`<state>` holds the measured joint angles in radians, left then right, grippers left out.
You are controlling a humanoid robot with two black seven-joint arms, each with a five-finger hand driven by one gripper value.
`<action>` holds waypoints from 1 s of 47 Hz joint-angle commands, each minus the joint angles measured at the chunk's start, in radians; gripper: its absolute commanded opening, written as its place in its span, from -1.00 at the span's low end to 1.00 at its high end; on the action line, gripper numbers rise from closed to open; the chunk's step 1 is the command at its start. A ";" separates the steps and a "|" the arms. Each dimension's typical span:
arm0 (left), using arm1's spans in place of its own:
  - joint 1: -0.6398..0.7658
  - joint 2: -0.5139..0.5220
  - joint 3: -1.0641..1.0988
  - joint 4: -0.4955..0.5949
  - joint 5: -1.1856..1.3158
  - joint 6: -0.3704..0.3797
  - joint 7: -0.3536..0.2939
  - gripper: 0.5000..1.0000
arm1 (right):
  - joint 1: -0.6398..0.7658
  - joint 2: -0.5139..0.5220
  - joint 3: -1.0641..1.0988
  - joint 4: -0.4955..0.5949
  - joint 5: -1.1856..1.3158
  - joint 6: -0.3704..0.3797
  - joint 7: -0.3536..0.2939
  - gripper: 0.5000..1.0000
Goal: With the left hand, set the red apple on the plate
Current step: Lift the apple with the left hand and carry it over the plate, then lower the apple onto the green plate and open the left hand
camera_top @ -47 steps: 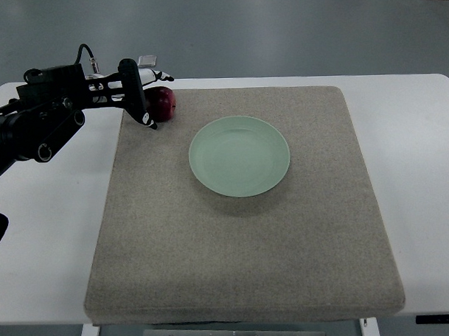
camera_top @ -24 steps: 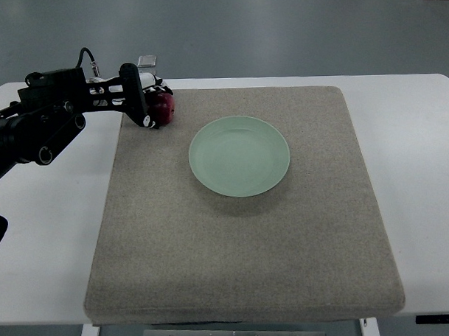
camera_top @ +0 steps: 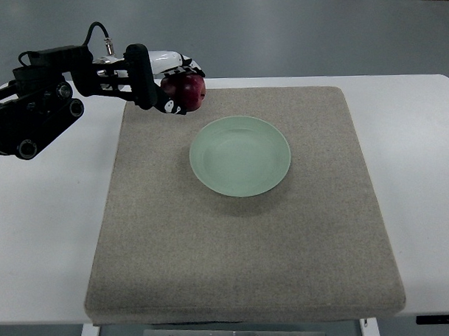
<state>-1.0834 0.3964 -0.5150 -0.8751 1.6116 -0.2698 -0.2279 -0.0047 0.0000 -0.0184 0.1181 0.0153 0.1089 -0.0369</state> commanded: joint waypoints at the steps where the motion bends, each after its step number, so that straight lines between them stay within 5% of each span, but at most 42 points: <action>1: 0.000 -0.017 0.012 -0.015 0.005 -0.025 -0.001 -1.00 | 0.000 0.000 0.000 0.000 0.000 0.000 0.000 0.72; 21: 0.010 -0.103 0.087 -0.047 0.011 -0.055 -0.013 -1.00 | 0.000 0.000 0.000 0.000 0.000 0.000 0.000 0.71; 26: 0.008 -0.114 0.104 -0.041 0.008 -0.055 -0.013 -0.09 | 0.000 0.000 0.000 0.000 0.000 0.000 0.000 0.72; 29: 0.008 -0.114 0.105 -0.042 0.005 -0.055 -0.013 0.64 | 0.000 0.000 0.000 0.000 0.000 0.000 0.000 0.71; 31: 0.008 -0.114 0.104 -0.039 0.004 -0.055 -0.013 0.87 | 0.000 0.000 0.000 0.000 0.000 0.000 0.000 0.71; 47: -0.015 -0.114 0.098 -0.035 -0.021 -0.054 -0.011 1.00 | 0.000 0.000 0.000 0.000 0.000 0.000 0.000 0.72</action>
<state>-1.0899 0.2808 -0.4141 -0.9113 1.6052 -0.3238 -0.2395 -0.0045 0.0000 -0.0184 0.1181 0.0153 0.1089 -0.0368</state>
